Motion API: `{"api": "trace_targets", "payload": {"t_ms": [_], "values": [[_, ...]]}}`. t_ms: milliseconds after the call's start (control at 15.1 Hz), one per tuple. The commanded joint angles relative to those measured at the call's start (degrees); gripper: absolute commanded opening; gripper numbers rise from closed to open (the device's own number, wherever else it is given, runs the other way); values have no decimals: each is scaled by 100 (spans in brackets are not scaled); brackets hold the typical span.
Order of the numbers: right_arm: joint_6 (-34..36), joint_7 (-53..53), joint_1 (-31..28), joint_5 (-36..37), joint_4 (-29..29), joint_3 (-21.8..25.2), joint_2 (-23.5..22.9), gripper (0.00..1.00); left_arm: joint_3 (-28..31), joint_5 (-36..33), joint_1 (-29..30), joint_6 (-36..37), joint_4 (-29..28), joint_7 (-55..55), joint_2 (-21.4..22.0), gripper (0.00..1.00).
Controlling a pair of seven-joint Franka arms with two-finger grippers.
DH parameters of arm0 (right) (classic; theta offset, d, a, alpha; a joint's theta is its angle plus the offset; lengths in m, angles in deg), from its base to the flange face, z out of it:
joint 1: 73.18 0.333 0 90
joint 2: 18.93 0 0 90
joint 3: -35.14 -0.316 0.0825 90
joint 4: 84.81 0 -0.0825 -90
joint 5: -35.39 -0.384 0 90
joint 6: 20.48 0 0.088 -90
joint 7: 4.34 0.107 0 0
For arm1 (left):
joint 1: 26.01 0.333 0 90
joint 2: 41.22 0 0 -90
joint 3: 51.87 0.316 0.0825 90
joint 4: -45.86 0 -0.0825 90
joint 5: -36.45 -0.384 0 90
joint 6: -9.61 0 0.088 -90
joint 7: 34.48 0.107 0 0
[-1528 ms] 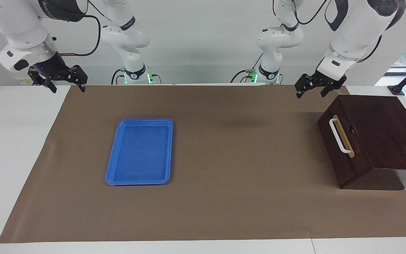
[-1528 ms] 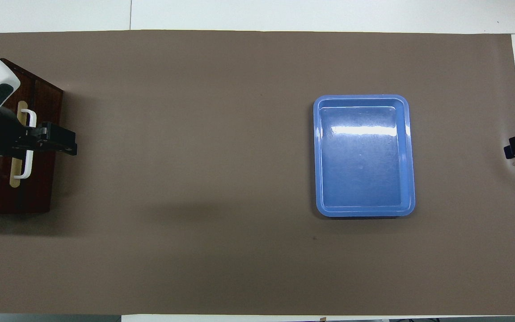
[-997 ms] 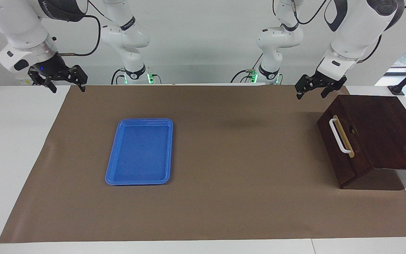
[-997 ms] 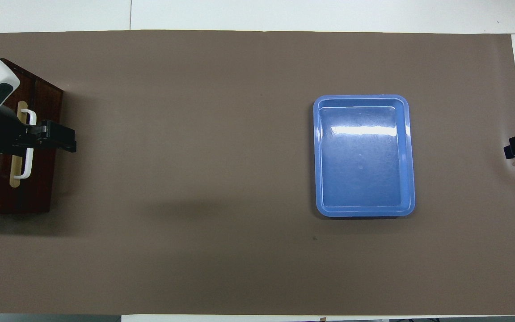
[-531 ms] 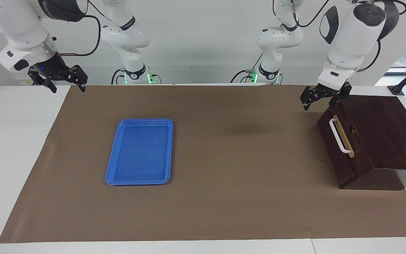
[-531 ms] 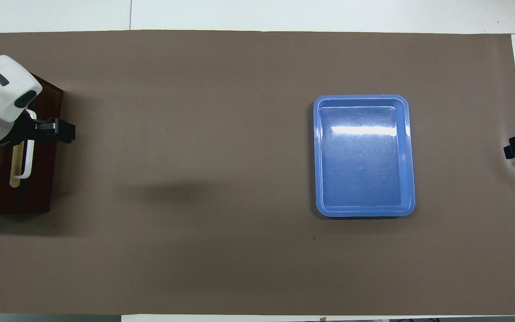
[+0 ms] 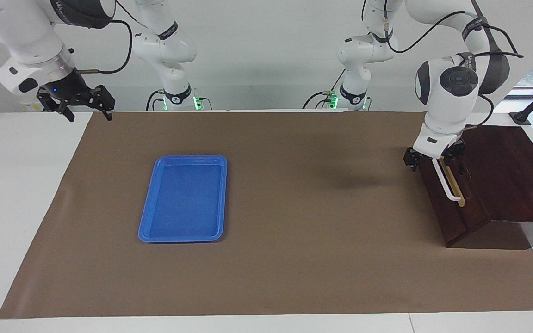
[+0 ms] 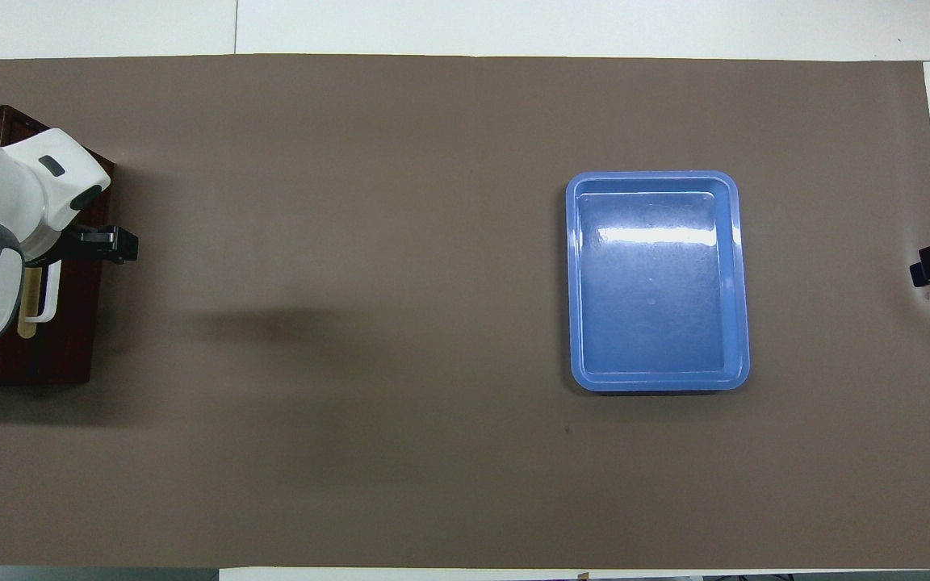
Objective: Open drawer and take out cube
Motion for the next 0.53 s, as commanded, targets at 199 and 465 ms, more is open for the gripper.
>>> {"api": "trace_targets", "payload": {"t_ms": [199,465], "values": [[-23,70,-26,79,87,-45,79,100,-8,-316,314,-1020,-588,-4,-82,100],[-23,70,-26,79,88,-45,79,100,-17,-324,322,-1144,-588,5,-161,100]]}}
